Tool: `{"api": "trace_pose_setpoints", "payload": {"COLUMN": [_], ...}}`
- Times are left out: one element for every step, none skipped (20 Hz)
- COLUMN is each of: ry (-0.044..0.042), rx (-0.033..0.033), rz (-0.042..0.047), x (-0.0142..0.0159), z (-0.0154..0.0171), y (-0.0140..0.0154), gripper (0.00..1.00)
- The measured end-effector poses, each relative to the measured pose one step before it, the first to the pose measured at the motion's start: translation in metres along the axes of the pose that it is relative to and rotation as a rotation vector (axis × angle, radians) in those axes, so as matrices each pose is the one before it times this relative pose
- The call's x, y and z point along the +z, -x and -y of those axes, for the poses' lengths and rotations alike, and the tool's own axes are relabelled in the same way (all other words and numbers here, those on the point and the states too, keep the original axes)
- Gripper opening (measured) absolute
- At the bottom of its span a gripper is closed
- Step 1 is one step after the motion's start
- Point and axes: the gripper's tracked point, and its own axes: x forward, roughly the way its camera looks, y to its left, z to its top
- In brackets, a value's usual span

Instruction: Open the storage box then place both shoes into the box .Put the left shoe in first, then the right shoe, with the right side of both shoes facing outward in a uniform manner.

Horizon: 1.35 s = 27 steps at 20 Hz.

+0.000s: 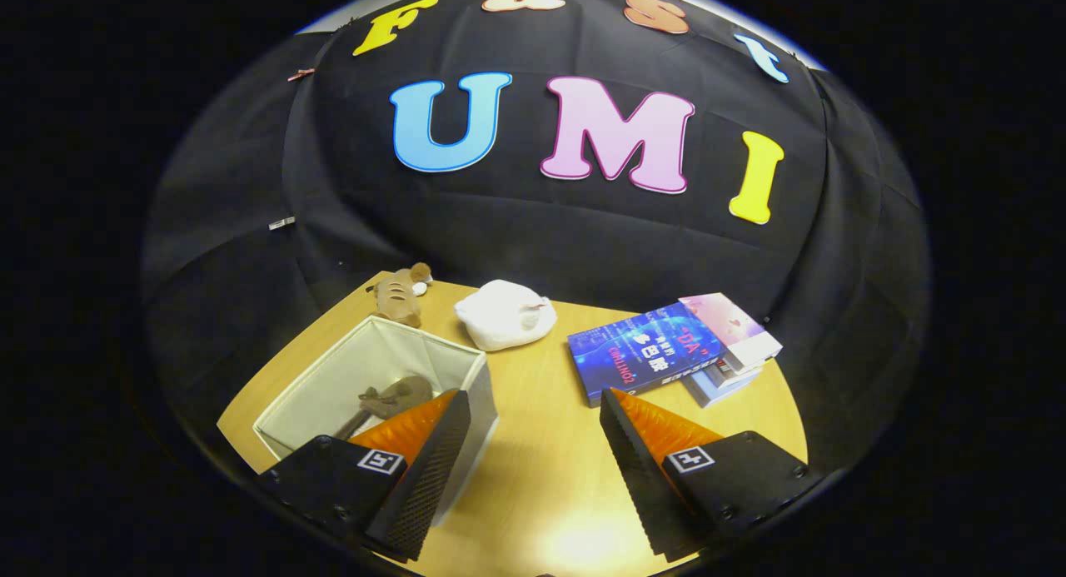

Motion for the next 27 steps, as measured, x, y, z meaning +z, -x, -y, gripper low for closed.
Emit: {"api": "trace_pose_setpoints", "payload": {"ry": [0.00682, 0.00363, 0.00274, 0.00355, 0.00792, 0.01190, 0.00396, -0.00480, -0.01366, -0.01823, -0.01650, -0.00477, -0.00671, -0.00349, -0.00098, 0.00023, 0.00070, -0.00026, -0.00132, -0.00686, -0.01106, -0.00864, -0.00337, -0.00091, -0.00193, -0.00330, -0.00132], "rx": [-0.00625, -0.00518, -0.00565, -0.00625, -0.00689, -0.00606, -0.00109, 0.00023, -0.00474, -0.00514, -0.00789, -0.01219, -0.00870, -0.00656, -0.01054, -0.00811, -0.00460, -0.00479, -0.00765, -0.00242, 0.00161, 0.00262, 0.00072, -0.00247, -0.00136, 0.00415, 0.00108], "rz": [0.02224, 0.01807, 0.01783, 0.01871, 0.01640, 0.01764, 0.01837, 0.01353, 0.01525, 0.00956, 0.01023, 0.01350, 0.01585, 0.01635, 0.00859, 0.00764, 0.00301, 0.00364, 0.00080, -0.00081, -0.00651, -0.00398, -0.00483, 0.00006, 0.00193, -0.00191, -0.00072], "x": [0.00391, 0.00409, 0.00410, 0.00578, 0.00513, 0.00627, 0.00562, 0.00460, 0.00563, 0.00453, 0.00347, 0.00496, 0.00390, 0.00329, 0.00067, 0.00089, 0.00101, -0.00045, -0.00062, -0.00166, -0.00189, -0.00193, -0.00139, -0.00048, 0.00050, -0.00076, -0.00066], "z": [0.01450, 0.01221, 0.01319, 0.01216, 0.01265, 0.01152, 0.00977, 0.00819, 0.00948, 0.00862, 0.00939, 0.01136, 0.00974, 0.00734, 0.00882, 0.00830, 0.00599, 0.00584, 0.00650, 0.00447, 0.00180, 0.00249, 0.00317, 0.00339, 0.00246, 0.00042, 0.00081], "y": [0.00956, 0.00760, 0.00759, 0.00783, 0.00790, 0.00743, 0.00597, 0.00724, 0.00678, 0.00594, 0.00700, 0.00472, 0.00485, 0.00352, 0.00310, 0.00364, 0.00237, 0.00085, -0.00018, 0.00037, 0.00023, -0.00003, -0.00143, -0.00129, -0.00025, -0.00090, 0.00032], "gripper": [0.98, 0.98, 0.98, 0.98, 0.98, 0.98, 0.98, 0.98, 0.98, 0.98, 0.98, 0.98, 0.98, 0.98, 0.98, 0.98, 0.98, 0.98, 0.98, 0.98, 0.98, 0.98, 0.98, 0.98, 0.98, 0.98, 0.98]}}
